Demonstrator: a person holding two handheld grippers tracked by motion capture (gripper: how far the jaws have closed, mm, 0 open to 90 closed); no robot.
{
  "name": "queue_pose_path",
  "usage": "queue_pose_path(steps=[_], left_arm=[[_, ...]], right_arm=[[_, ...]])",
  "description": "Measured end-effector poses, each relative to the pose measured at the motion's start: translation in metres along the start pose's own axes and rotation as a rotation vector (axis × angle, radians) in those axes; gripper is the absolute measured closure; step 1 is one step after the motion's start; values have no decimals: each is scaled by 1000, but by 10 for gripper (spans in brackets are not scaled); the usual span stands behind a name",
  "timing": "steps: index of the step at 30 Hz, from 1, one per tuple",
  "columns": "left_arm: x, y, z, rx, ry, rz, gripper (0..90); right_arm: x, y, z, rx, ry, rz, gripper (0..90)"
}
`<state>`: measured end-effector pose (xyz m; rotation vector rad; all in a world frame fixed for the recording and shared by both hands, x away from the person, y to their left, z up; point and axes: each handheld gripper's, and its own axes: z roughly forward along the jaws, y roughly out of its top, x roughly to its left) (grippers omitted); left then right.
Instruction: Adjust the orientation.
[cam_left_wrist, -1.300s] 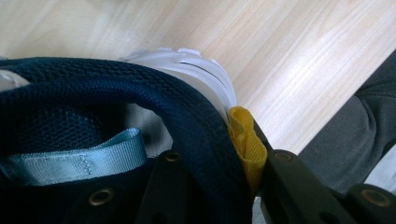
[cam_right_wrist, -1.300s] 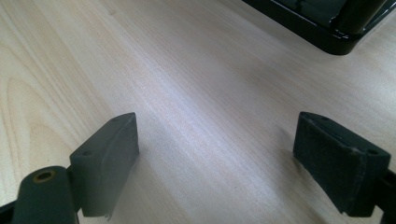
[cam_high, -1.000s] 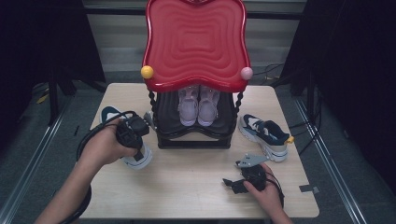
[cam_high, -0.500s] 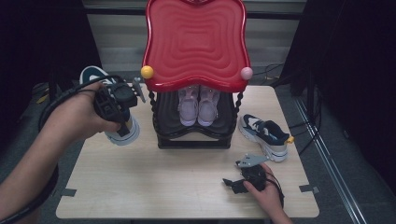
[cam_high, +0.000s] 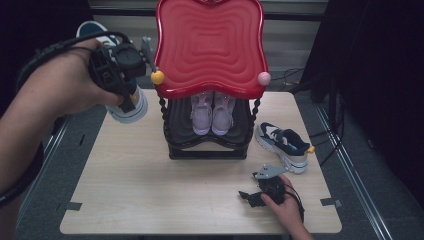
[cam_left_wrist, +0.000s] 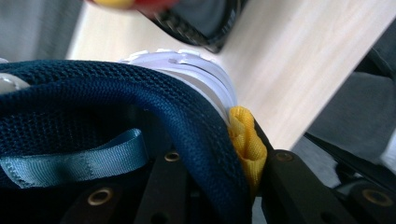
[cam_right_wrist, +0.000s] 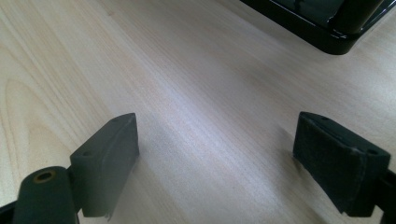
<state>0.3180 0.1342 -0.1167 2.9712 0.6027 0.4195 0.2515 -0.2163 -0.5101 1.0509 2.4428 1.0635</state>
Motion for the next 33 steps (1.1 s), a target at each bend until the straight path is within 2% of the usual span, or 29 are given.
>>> queue_pose_path(steps=[2, 5, 7, 8, 11, 13, 14, 15, 23, 24, 25, 28, 29, 33], left_arm=[[0, 6, -12, -14, 22, 8, 769], [0, 19, -26, -29, 59, 42, 768], [-1, 26, -30, -35, 76, 71, 767], [-2, 31, -31, -56, 91, 82, 766], [-3, 45, -35, -74, 118, 147, 766], [-4, 53, -35, -74, 128, 170, 765], [-4, 59, -33, -73, 134, 197, 765], [-5, 63, -33, -80, 139, 199, 764], [-9, 100, -26, -104, 173, 298, 762], [-9, 103, -25, -95, 172, 317, 762], [-9, 108, -23, -110, 171, 319, 762], [-6, 117, -18, -99, 169, 351, 759], [-5, 122, -13, -96, 170, 376, 758], [-1, 130, -4, -93, 160, 397, 758]], right_arm=[[0, 0, 0, 0, 2, 0, 138], [0, 0, 0, -2, 3, 0, 138], [0, 0, 0, -1, 1, 0, 138], [0, 0, 0, -1, 1, 0, 138], [0, 0, 0, -1, 0, 0, 138], [0, 0, 0, -2, 3, 0, 138], [0, 0, 0, -2, 2, 0, 138], [0, 0, 0, -2, 2, 0, 138], [0, 0, 0, -1, 1, 0, 138], [0, 0, 0, -2, 1, 0, 138], [0, 0, 0, -3, 4, 0, 138], [0, 0, 0, -4, 5, -1, 138], [0, 0, 0, -3, 4, 0, 138], [0, 0, 0, -5, 8, -1, 138]])
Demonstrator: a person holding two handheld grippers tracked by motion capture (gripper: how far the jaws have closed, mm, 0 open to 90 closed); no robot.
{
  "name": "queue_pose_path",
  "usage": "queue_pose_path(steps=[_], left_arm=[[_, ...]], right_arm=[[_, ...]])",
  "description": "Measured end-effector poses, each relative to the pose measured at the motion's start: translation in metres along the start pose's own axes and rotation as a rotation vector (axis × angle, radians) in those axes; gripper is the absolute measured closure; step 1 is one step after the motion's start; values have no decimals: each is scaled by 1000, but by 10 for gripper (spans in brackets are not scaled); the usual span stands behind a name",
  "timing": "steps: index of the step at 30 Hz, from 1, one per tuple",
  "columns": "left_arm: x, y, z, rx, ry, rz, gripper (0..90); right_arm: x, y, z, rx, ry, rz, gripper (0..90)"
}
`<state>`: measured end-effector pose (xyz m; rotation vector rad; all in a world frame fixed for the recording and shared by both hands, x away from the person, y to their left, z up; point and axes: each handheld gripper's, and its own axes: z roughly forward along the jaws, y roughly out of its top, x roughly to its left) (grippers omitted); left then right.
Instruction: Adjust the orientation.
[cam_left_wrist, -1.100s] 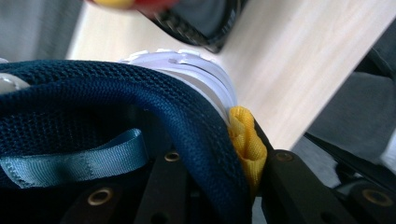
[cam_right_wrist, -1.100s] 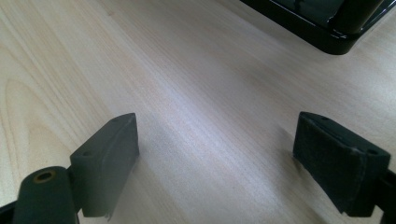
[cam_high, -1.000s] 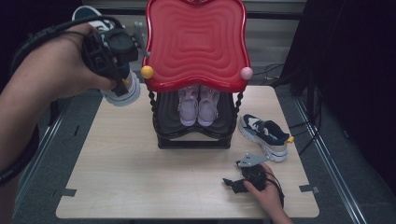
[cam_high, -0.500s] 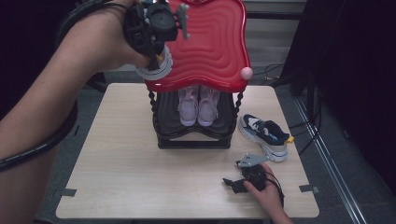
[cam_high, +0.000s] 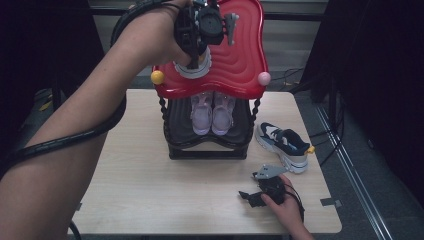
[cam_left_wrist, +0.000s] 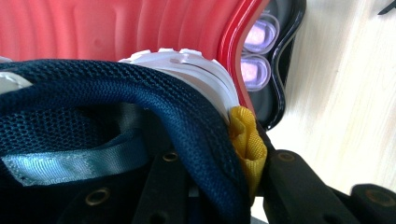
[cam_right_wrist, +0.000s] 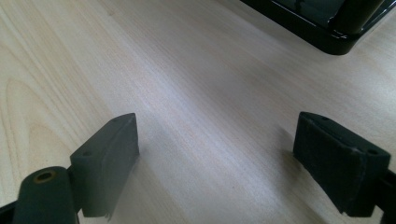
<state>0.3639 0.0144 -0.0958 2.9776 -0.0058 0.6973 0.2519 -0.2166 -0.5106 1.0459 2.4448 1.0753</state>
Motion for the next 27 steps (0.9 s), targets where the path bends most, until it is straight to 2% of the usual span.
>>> queue_pose_path(steps=[3, 12, 18, 27], left_arm=[[4, 5, 10, 10, -1, 21, 756], [14, 7, 30, 16, -19, 29, 752], [18, 4, 38, 16, -53, 43, 745], [23, -1, 38, -12, -54, 45, 708]], right_arm=[[0, 0, 0, 0, 1, -1, 138], [-1, 0, 0, -1, 5, -6, 138], [-1, 0, 0, -1, 6, -8, 138], [-1, 0, 0, -1, 6, -9, 139]])
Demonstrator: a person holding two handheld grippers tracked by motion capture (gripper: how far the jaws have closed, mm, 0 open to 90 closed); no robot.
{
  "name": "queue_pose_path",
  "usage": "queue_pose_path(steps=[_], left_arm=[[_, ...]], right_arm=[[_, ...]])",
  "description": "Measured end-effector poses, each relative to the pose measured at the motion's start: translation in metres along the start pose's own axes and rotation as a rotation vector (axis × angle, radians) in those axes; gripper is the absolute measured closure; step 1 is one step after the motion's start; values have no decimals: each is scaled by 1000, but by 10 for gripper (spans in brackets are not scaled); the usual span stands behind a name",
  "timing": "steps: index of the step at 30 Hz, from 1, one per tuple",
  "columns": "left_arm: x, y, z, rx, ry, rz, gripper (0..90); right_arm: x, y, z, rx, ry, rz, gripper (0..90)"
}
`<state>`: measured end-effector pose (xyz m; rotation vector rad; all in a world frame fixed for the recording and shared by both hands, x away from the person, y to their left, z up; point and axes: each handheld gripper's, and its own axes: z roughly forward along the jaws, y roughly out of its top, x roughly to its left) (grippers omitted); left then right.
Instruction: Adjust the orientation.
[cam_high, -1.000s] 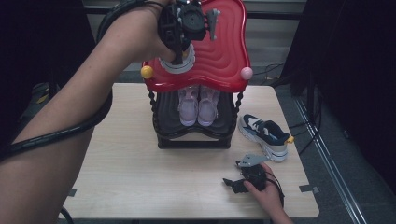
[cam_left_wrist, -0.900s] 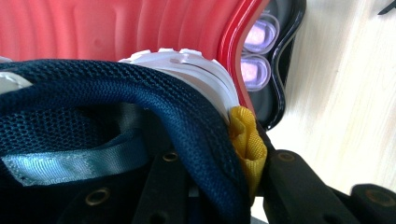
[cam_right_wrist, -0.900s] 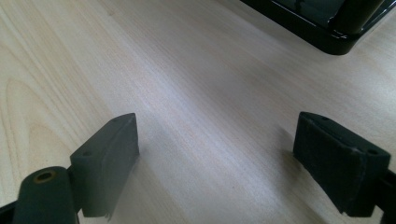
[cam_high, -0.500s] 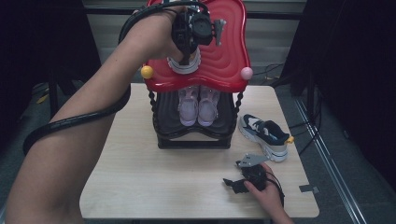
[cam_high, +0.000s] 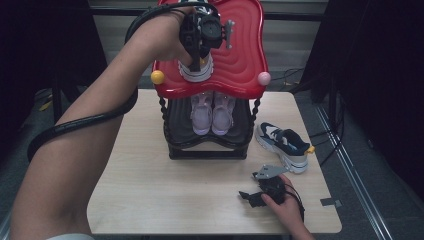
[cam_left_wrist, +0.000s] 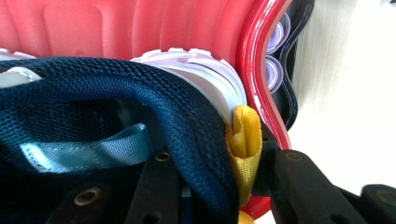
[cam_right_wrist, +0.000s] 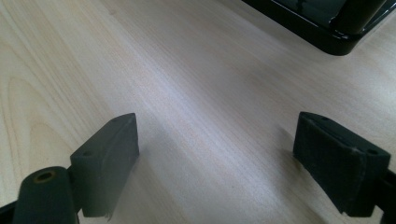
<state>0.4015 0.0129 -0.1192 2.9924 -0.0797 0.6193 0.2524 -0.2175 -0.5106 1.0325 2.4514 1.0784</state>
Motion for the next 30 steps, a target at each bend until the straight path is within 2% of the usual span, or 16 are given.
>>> queue_pose_path(steps=[6, 9, 11, 14, 15, 18, 20, 23, 27, 30], left_arm=[[3, -2, -3, -9, 8, -22, 672], [4, -3, -5, -35, 17, -56, 640], [6, -4, -5, -40, 20, -87, 601], [5, -4, -5, -40, 30, -105, 556], [5, -4, -5, -42, 33, -112, 514], [6, -5, -4, -41, 11, -126, 468], [6, -5, -4, -43, 27, -150, 434], [4, -7, -6, -57, 31, -161, 376], [3, -8, -6, -53, 32, -180, 323], [3, -10, -8, -63, 29, -194, 307]], right_arm=[[0, 0, 0, 0, 0, 0, 138], [0, 0, 0, 0, 0, -1, 138], [0, 0, 0, 0, 0, 1, 138], [0, 0, 0, 0, 0, 0, 139], [0, 0, 0, 1, 0, 1, 138], [0, 0, 0, 1, 0, 0, 138], [0, 0, 0, 0, 0, 0, 138], [0, 0, 0, 1, 0, 1, 138], [0, 0, 0, 1, -1, 1, 139], [0, 0, 0, 1, -1, 1, 138]])
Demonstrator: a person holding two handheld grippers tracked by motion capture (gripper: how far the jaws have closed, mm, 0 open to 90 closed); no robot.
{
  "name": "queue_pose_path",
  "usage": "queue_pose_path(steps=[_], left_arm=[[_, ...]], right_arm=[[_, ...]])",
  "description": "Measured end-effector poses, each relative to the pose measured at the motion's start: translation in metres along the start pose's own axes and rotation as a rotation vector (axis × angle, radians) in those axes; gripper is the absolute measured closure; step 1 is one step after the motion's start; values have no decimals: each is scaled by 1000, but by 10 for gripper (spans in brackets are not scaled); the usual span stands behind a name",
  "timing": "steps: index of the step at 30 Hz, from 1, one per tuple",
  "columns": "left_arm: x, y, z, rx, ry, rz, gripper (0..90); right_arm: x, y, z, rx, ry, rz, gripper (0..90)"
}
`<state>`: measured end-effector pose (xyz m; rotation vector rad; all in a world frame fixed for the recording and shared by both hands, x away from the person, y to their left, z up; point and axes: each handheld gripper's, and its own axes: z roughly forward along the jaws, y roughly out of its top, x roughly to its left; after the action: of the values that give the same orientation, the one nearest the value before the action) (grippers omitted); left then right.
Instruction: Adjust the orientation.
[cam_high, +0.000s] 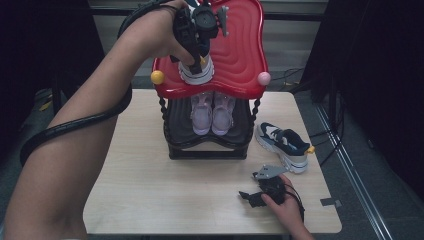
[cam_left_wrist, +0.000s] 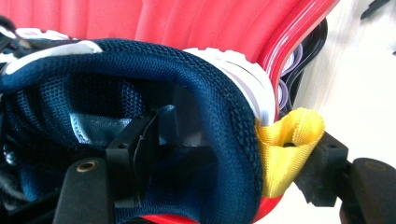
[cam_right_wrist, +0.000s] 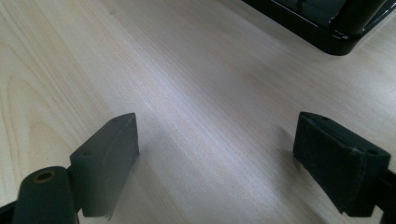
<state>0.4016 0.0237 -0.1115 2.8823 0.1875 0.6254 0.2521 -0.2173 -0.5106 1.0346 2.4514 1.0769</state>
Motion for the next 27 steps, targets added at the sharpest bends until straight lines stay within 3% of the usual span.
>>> queue_pose_path(steps=[5, 10, 12, 14, 18, 19, 27], left_arm=[[0, -4, -6, -10, -29, -75, 279], [0, -5, -12, -7, -44, -107, 267], [-1, -7, -15, -25, -44, -137, 262], [-1, -9, -18, -35, -42, -140, 240], [-1, -11, -24, -32, -42, -155, 221], [-1, -13, -26, -31, -52, -183, 223], [0, -27, -30, 0, -90, -261, 208]], right_arm=[[0, 0, 0, 1, 0, 3, 138], [0, 0, 0, 0, 0, 1, 138], [0, 0, 0, 1, -1, 2, 138], [0, 0, 0, 1, -1, 2, 138], [0, 0, 0, 0, -1, 1, 138], [0, 0, 0, 0, -1, 0, 138], [0, 0, 0, 1, -1, 1, 138]])
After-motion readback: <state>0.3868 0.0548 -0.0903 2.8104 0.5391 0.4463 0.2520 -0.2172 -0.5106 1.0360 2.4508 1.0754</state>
